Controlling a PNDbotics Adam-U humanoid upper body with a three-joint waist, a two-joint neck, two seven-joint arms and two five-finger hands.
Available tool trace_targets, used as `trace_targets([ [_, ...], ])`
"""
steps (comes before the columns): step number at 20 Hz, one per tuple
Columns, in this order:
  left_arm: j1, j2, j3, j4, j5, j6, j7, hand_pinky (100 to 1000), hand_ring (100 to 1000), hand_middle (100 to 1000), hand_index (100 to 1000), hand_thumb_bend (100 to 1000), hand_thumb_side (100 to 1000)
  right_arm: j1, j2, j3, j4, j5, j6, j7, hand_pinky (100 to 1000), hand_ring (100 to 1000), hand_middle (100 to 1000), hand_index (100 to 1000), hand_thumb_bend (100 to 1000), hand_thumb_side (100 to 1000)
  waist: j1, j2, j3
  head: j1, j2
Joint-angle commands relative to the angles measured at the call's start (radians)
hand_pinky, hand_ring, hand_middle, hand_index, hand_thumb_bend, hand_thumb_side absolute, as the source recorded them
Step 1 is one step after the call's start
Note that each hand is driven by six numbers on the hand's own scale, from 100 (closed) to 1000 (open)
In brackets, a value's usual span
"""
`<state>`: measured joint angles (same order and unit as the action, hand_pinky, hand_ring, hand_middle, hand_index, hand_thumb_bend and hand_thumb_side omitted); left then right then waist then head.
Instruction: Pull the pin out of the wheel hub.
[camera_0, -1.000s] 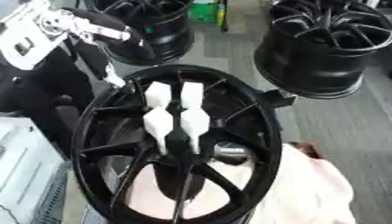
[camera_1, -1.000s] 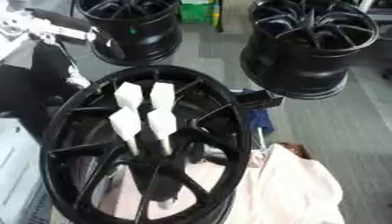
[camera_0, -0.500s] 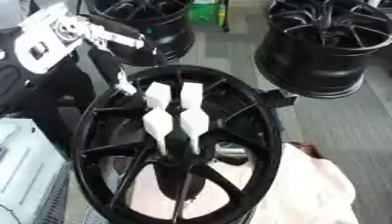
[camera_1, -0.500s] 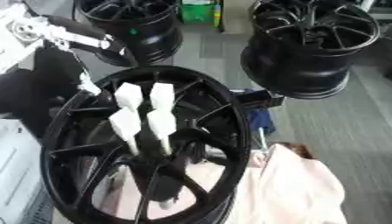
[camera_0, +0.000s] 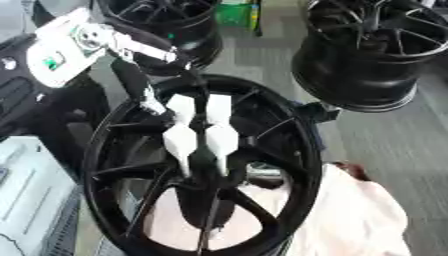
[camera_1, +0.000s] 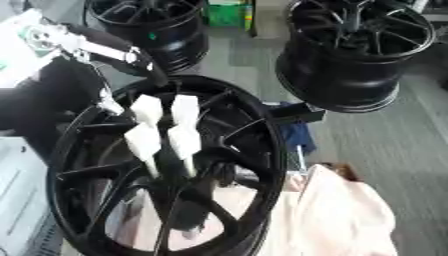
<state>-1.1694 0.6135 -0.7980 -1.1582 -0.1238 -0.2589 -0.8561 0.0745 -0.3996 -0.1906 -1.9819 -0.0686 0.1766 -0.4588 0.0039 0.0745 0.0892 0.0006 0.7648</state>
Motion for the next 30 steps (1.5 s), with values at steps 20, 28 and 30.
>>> trace_targets([
  [20, -0.005, -0.033, 0.038, 0.088, -0.111, -0.099, -0.051, 843, 831, 748, 863, 486, 397, -0.011, 0.009, -0.005, -0.018, -0.019, 0.0, -0.008, 710, 726, 757, 772, 100, 760, -0.004, -0.006, -0.009, 0.016, 0.005],
  [28, 0.004, -0.037, 0.047, 0.114, -0.145, -0.122, -0.051, 802, 779, 655, 791, 444, 380, -0.012, 0.012, -0.006, -0.018, -0.027, -0.001, -0.016, 710, 727, 757, 772, 100, 759, -0.005, -0.004, -0.011, 0.018, 0.005],
  [30, 0.007, -0.038, 0.046, 0.12, -0.154, -0.13, -0.051, 804, 785, 669, 803, 456, 378, -0.012, 0.013, -0.006, -0.018, -0.028, -0.001, -0.018, 710, 726, 757, 772, 100, 759, -0.005, -0.004, -0.011, 0.019, 0.005],
])
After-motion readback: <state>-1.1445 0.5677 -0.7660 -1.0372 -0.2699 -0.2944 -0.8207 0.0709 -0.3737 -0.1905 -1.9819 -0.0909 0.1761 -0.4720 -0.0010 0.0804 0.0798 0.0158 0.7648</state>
